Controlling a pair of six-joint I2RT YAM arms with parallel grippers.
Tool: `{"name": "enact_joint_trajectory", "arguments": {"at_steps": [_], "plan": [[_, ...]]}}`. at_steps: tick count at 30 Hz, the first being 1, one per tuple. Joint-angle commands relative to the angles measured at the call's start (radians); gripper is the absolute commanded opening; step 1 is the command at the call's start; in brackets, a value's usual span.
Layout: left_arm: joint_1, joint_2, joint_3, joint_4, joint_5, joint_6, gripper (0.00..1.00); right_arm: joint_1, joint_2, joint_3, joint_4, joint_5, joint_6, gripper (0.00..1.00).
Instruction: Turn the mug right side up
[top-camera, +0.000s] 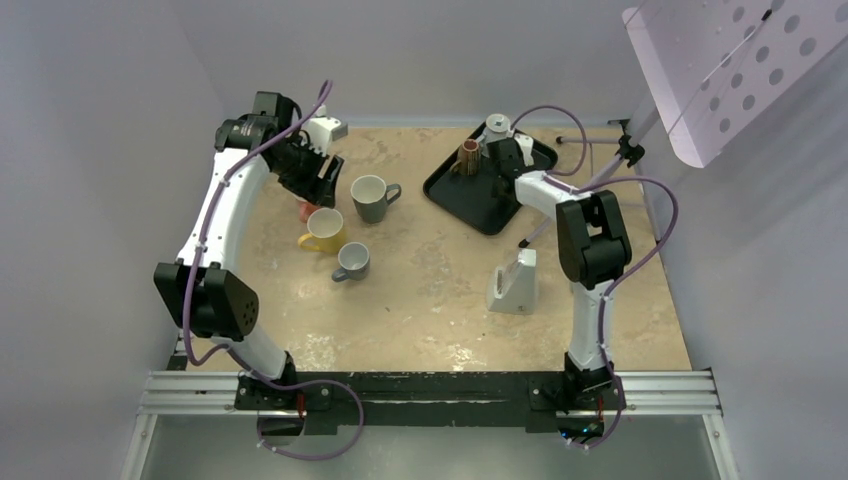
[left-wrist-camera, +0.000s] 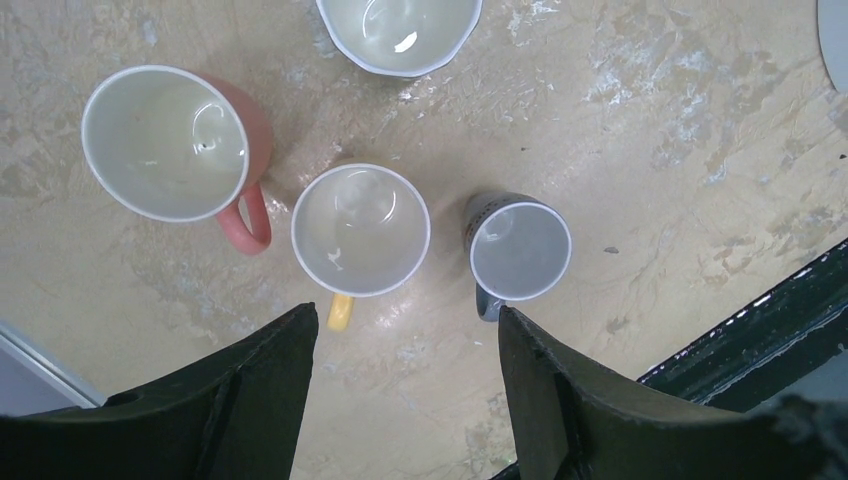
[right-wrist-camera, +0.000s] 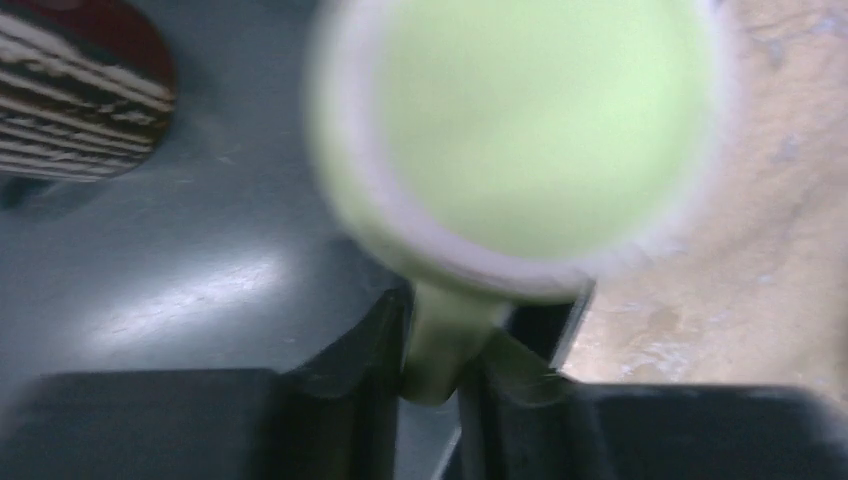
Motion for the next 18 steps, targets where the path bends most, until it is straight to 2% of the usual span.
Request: {"name": "enact_joint_trajectory", "arguments": {"at_steps": [1,2,6,11,15,18], "plan": [[0.001,-0.059,-0.009,0.002,0.028,-0.004,0.71,-0.021,-0.020,0.048,-0.007,0.054,0.043,0.07],[0.001,-0.060,-0.010,0.002,0.030,-0.003,0.71,-0.022,-0.027,0.046,-0.006,0.048,0.036,0.00],[0.001,-0.068,-0.009,-0.007,0.051,0.005,0.72,-0.023,-0.092,0.016,0.006,-0.003,0.003,0.00],[0.001,-0.100,0.003,-0.002,0.138,-0.028,0.77,-0.023,-0.312,-0.082,0.070,-0.092,-0.041,0.00],[0.001,-0.146,0.002,0.055,0.307,-0.119,0.83,-0.010,-0.520,-0.140,0.121,-0.211,-0.048,0.00],[0.001,-0.176,-0.006,0.165,0.468,-0.263,0.86,0.029,-0.677,-0.196,0.217,-0.338,-0.042,0.00]]}}
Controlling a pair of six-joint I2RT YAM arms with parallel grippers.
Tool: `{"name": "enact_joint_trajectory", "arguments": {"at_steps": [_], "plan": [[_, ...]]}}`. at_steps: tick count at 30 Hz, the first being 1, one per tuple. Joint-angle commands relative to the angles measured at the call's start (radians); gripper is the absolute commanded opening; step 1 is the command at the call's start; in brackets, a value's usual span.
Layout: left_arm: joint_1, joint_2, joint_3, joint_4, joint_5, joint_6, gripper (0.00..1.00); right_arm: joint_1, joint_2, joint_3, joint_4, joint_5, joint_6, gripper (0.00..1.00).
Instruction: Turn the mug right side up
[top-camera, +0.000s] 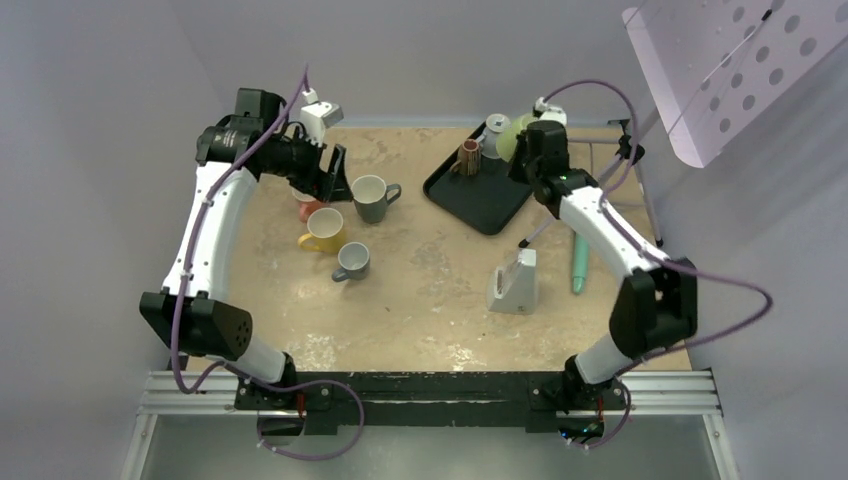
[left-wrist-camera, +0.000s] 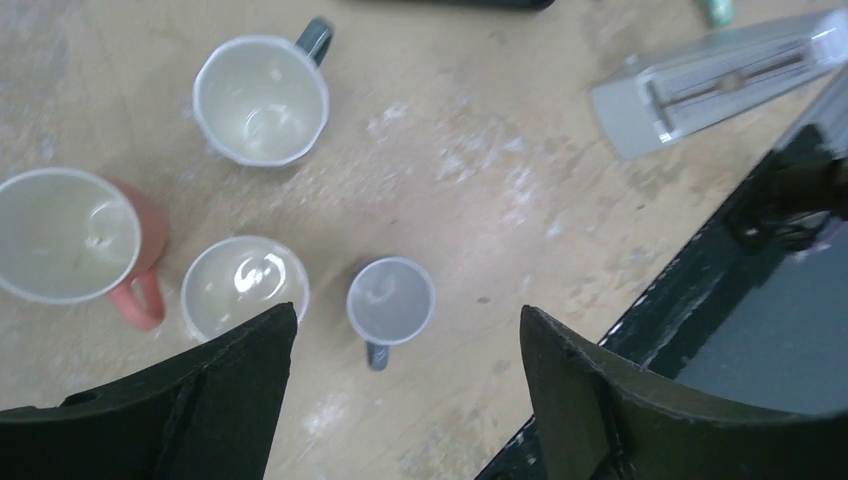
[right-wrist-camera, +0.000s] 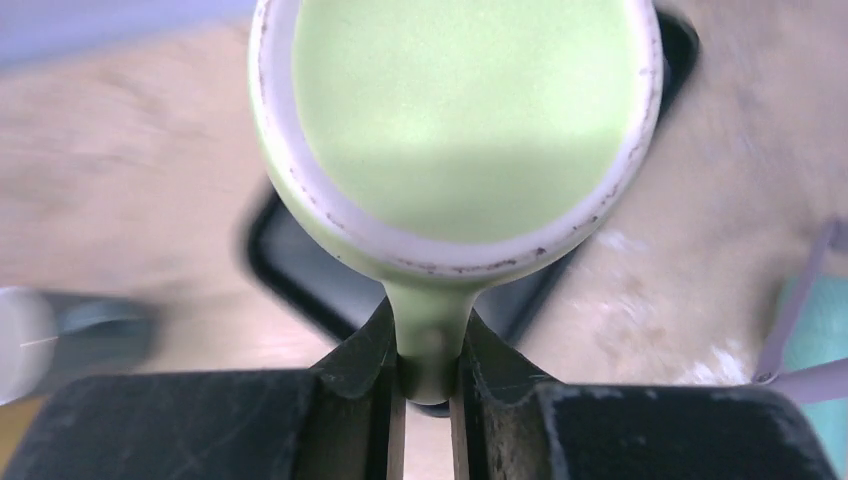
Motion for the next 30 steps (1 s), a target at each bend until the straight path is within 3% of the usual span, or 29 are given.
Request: {"name": "enact_joint_trajectory", "arguments": {"at_steps": [1,6,11,21,23,27,29,30], "plan": [[0.001,-0.085,-0.013,0.192,0.317,-0.236,0.87,0.063,-0.260,-0.029,0.270,-0.218,0.001,0.00],[-0.011,-0.113,-0.067,0.501,0.490,-0.566,1.00,0.145,-0.357,-0.084,0.499,-0.466,0.174,0.00],[-0.030,-0.103,-0.074,0.759,0.555,-0.818,1.00,0.226,-0.358,-0.128,0.769,-0.598,0.402,0.00],[-0.065,-0.058,-0.053,1.016,0.627,-1.051,0.90,0.360,-0.286,-0.053,0.841,-0.658,0.494,0.00],[-0.068,-0.057,-0.064,1.067,0.635,-1.093,0.84,0.382,-0.260,-0.042,0.849,-0.663,0.510,0.00],[-0.068,-0.055,-0.077,1.113,0.643,-1.129,0.61,0.416,-0.204,-0.021,0.889,-0.698,0.547,0.00],[-0.068,-0.055,-0.088,1.113,0.645,-1.130,0.43,0.430,-0.178,-0.001,0.884,-0.719,0.546,0.00],[-0.068,-0.057,-0.094,1.112,0.647,-1.129,0.28,0.432,-0.170,0.002,0.882,-0.723,0.546,0.00]]}}
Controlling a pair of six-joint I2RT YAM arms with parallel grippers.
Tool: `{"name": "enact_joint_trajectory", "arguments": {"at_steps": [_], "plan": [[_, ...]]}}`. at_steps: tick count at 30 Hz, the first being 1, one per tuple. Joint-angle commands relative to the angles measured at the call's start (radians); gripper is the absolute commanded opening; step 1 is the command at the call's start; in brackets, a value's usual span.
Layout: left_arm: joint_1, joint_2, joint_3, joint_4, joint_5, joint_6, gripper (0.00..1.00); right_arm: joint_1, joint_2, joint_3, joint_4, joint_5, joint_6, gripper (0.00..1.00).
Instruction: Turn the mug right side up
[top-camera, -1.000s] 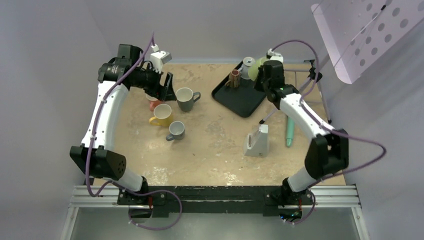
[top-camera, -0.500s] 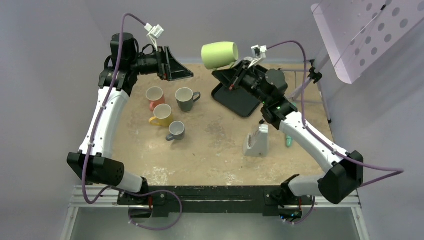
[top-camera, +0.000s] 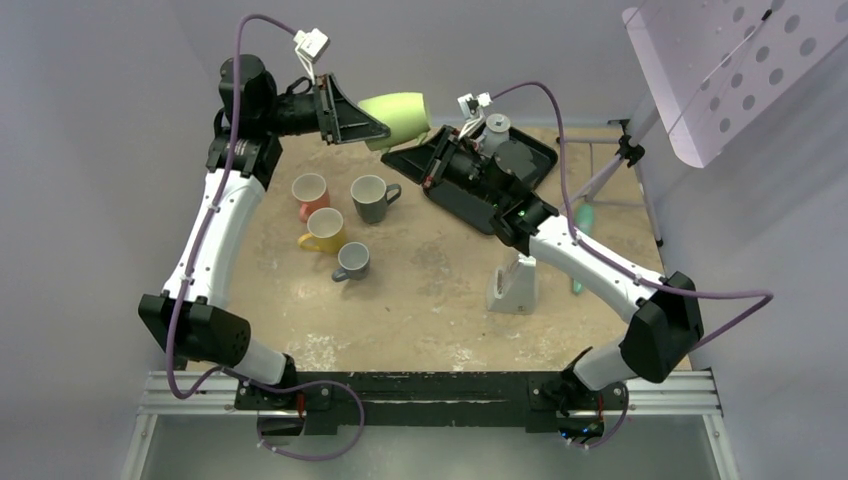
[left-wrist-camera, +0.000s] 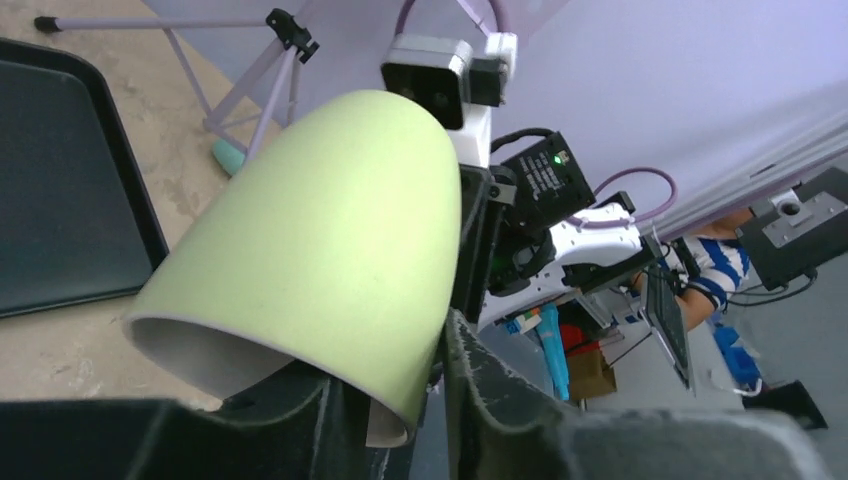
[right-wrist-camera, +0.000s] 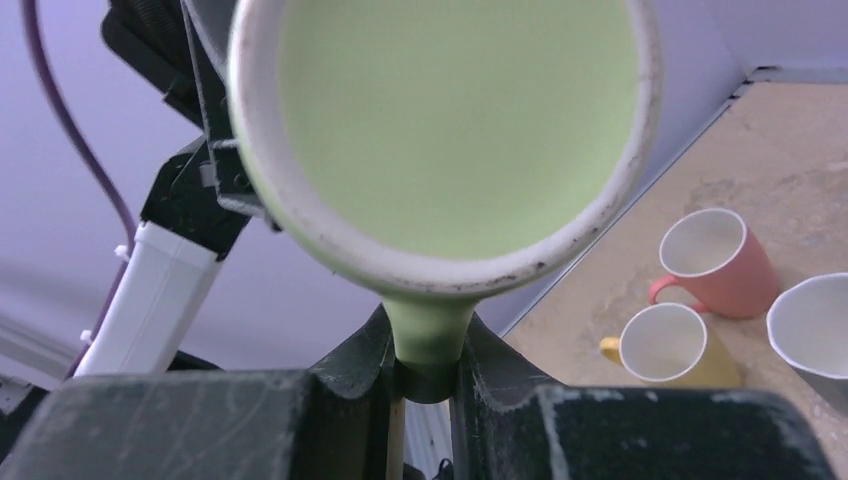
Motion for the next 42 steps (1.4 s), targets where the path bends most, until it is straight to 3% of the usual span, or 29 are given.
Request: {"name": "enact_joint_trajectory", "arguments": {"at_steps": [1,2,3,6,9,16,20,23,26,32,42], "plan": [[-0.007,-0.007,-0.016,0.080,0.030,-0.034,0.12,0.036,0.019,0.080,0.113,-0.084,0.022,0.00],[-0.004,-0.011,-0.017,0.048,0.019,-0.012,0.00,0.036,0.020,0.082,0.069,-0.088,-0.003,0.00],[0.000,-0.016,-0.015,0.002,0.001,0.027,0.00,0.035,0.015,0.085,0.012,-0.082,-0.039,0.01],[0.017,-0.024,0.035,-0.268,-0.097,0.261,0.00,0.035,-0.011,0.099,-0.178,-0.009,-0.193,0.36],[0.017,-0.019,0.128,-0.567,-0.298,0.568,0.00,0.034,-0.037,0.122,-0.389,0.119,-0.354,0.57],[0.007,0.019,0.341,-1.233,-0.665,1.198,0.00,0.031,-0.076,0.151,-0.666,0.403,-0.560,0.66],[0.006,-0.014,0.242,-1.460,-0.907,1.392,0.00,0.031,-0.062,0.174,-0.715,0.485,-0.612,0.67],[0.007,-0.083,0.007,-1.461,-1.023,1.462,0.00,0.027,-0.034,0.204,-0.747,0.538,-0.640,0.66],[0.008,-0.130,-0.216,-1.351,-1.112,1.471,0.00,0.016,0.003,0.252,-0.782,0.592,-0.649,0.67],[0.008,-0.164,-0.450,-1.106,-1.067,1.436,0.00,-0.005,0.031,0.290,-0.759,0.709,-0.649,0.66],[-0.038,-0.166,-0.730,-0.818,-1.086,1.500,0.00,-0.080,0.045,0.237,-0.697,0.673,-0.602,0.65]]}}
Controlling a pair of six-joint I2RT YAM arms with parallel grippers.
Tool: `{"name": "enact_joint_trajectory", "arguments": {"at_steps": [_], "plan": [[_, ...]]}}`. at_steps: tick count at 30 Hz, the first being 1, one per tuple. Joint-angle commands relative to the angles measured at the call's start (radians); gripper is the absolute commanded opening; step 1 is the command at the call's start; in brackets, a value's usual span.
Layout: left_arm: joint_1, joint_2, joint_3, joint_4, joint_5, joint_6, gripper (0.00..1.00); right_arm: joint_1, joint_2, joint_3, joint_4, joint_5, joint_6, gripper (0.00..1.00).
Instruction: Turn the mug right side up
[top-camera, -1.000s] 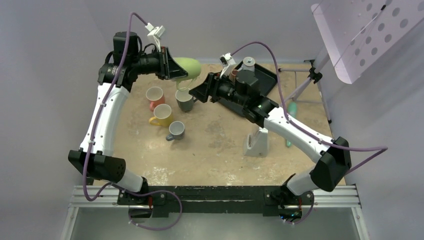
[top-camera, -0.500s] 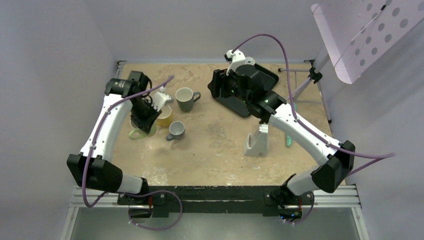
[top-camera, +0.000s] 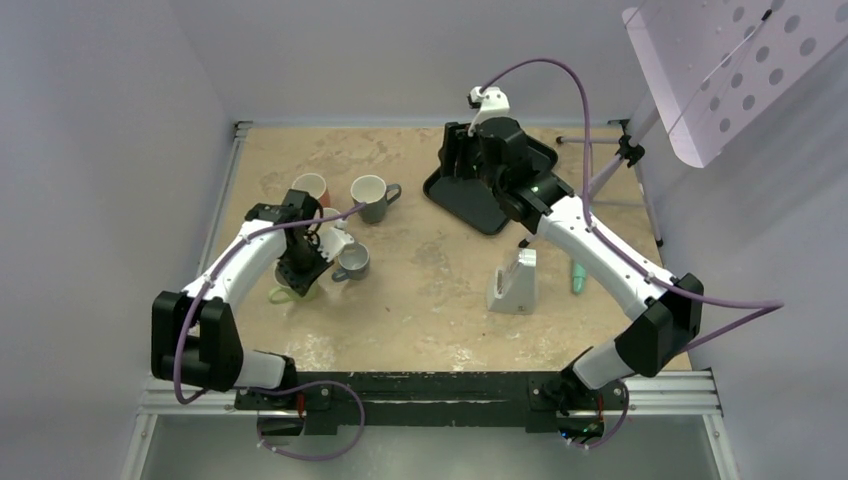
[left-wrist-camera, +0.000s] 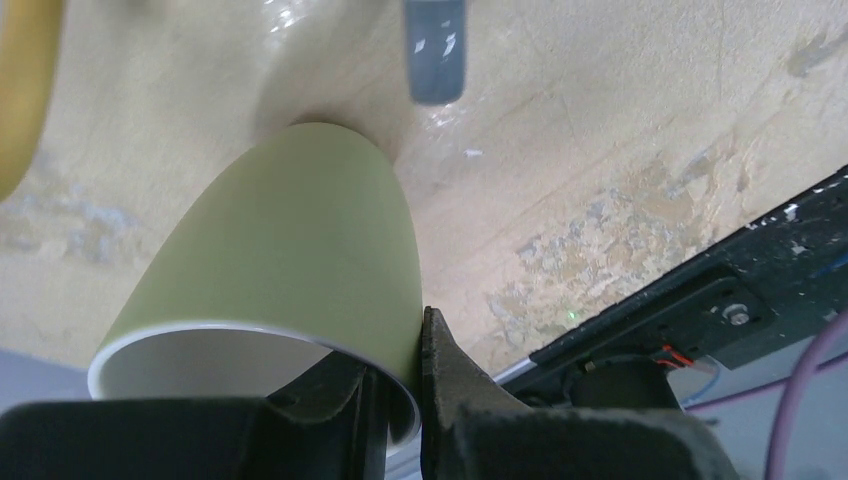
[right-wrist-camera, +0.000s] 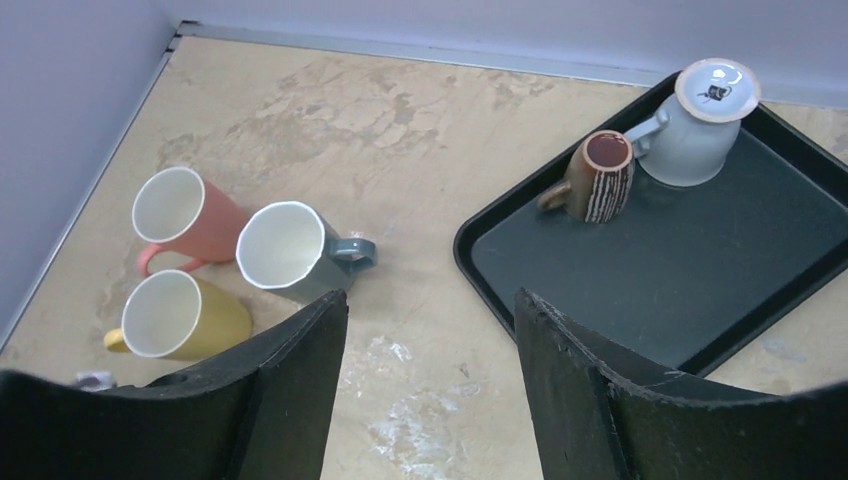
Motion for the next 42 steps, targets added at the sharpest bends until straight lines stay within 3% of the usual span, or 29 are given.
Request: {"name": "enact_joint_trajectory", "arguments": {"at_steps": [1,4,11,15,22,26,30,37,42], "plan": [[-0.028,-0.047,-0.088,0.168,0.006,0.085,0.00,-0.055,0.000,-0.009,0.067,0.003,0.035,0.65],[-0.028,-0.047,-0.125,0.189,0.022,0.117,0.00,-0.097,0.005,-0.011,0.077,0.032,0.057,0.64],[-0.027,-0.020,-0.104,0.118,0.055,0.136,0.42,-0.188,0.157,0.105,0.056,0.108,0.011,0.66],[-0.027,-0.061,-0.027,0.027,0.101,0.126,0.57,-0.273,0.323,0.272,0.004,0.068,0.020,0.66],[-0.025,-0.091,0.148,-0.136,0.147,0.090,0.63,-0.318,0.585,0.543,-0.101,0.025,0.002,0.66],[-0.025,-0.105,0.231,-0.171,0.174,0.066,0.65,-0.309,0.638,0.564,-0.090,-0.011,0.029,0.69],[-0.025,-0.107,0.301,-0.192,0.219,0.036,0.66,-0.308,0.696,0.578,-0.062,-0.047,0.052,0.78],[-0.025,-0.126,0.325,-0.179,0.289,0.030,0.67,-0.306,0.867,0.769,-0.139,-0.055,0.036,0.81],[-0.025,-0.133,0.324,-0.180,0.297,0.025,0.67,-0.303,0.926,0.818,-0.170,-0.004,0.027,0.83]]}}
